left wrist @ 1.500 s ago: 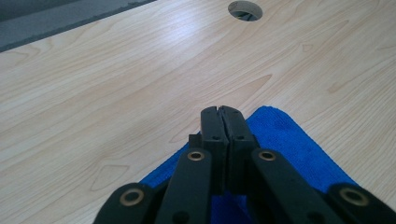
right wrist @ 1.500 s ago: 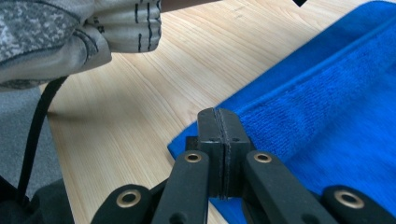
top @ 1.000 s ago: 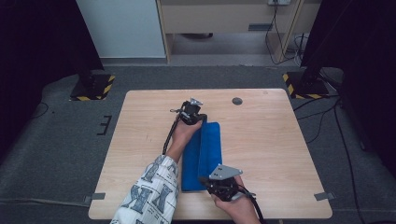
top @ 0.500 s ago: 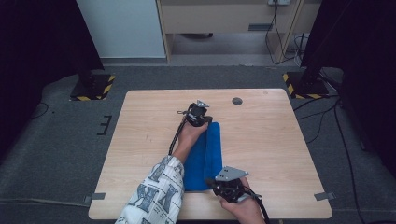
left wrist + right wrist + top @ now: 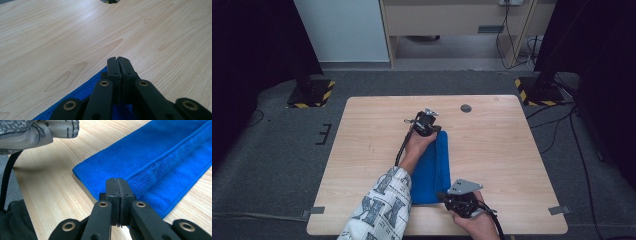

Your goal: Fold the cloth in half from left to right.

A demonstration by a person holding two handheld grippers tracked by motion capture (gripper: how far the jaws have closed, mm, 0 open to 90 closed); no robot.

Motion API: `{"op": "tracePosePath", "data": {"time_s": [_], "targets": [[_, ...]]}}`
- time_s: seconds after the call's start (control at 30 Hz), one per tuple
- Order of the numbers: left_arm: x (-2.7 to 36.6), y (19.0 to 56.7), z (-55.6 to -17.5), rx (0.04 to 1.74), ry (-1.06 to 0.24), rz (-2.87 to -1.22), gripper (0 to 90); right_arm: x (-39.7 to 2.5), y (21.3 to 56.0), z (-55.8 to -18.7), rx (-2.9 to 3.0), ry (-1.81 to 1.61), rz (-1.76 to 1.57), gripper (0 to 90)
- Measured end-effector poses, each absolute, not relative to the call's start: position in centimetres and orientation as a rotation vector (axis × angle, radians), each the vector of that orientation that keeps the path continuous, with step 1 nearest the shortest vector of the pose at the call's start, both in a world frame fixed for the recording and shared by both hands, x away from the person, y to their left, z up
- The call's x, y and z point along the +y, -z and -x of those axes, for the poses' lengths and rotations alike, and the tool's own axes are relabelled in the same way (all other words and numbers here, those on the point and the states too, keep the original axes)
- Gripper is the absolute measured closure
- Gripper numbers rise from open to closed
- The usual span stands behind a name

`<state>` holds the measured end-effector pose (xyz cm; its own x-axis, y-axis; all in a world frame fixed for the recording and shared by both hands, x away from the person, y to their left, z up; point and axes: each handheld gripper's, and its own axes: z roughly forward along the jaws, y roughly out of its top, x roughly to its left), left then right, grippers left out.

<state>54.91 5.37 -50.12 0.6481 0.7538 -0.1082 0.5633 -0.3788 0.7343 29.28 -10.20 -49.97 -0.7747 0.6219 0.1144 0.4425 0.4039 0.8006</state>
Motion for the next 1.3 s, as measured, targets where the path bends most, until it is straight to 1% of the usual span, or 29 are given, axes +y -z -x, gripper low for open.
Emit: {"op": "tracePosePath", "data": {"time_s": [0.03,0.07,0.13,0.17,0.2,0.27,0.37,0.43,0.47,0.57,0.6,0.67,0.73,0.87,1.13,1.3], "targets": [[5.4,50.2,-54.9,1.022,-0.311,-2.088,86.5,-10.3,50.0,-29.3,2.46,-1.303,-0.952,89.0],[5.4,50.2,-54.9,1.023,-0.311,-2.081,82.2,-10.4,50.1,-29.3,2.464,-1.296,-0.958,87.2],[5.5,50.1,-54.9,1.016,-0.321,-2.079,76.9,-10.5,50.2,-29.4,2.463,-1.291,-0.971,81.0],[5.4,50.1,-54.9,1.011,-0.325,-2.074,72.6,-10.6,50.2,-29.5,2.459,-1.283,-0.987,78.9],[5.4,50.1,-54.9,1.011,-0.328,-2.072,66.0,-10.7,50.3,-29.6,2.458,-1.276,-0.992,77.4],[5.5,50.0,-54.9,1.003,-0.331,-2.067,62.6,-10.9,50.4,-29.7,2.456,-1.268,-0.997,73.3],[5.6,49.7,-54.8,0.989,-0.344,-2.052,54.7,-11.1,50.4,-29.8,2.456,-1.266,-1.005,66.8],[5.6,49.5,-54.7,0.98,-0.348,-2.042,51.4,-11.1,50.3,-29.8,2.446,-1.267,-1.014,60.4],[5.6,49.4,-54.7,0.976,-0.352,-2.042,48.0,-11.2,50.3,-29.8,2.438,-1.265,-1.019,56.4],[5.6,48.9,-54.4,0.96,-0.351,-2.05,43.1,-11.4,50.1,-29.9,2.424,-1.268,-1.025,46.4],[5.7,48.8,-54.3,0.959,-0.355,-2.052,41.2,-11.5,50.1,-30.0,2.421,-1.268,-1.027,41.5],[5.9,48.4,-54.1,0.964,-0.355,-2.049,37.3,-11.7,49.9,-30.0,2.406,-1.277,-1.037,34.4],[6.2,47.9,-53.9,0.965,-0.351,-2.035,34.9,-11.9,49.7,-30.1,2.389,-1.283,-1.047,29.4],[7.1,47.1,-53.2,0.95,-0.352,-2.031,29.1,-12.2,49.4,-30.4,2.355,-1.283,-1.065,22.2],[8.9,47.0,-52.8,0.986,-0.347,-2.029,22.2,-12.7,49.4,-31.6,2.334,-1.278,-1.1,13.4],[9.7,47.1,-52.5,1.006,-0.35,-2.022,18.9,-13.1,49.5,-33.1,2.305,-1.259,-1.098,12.6]]}}
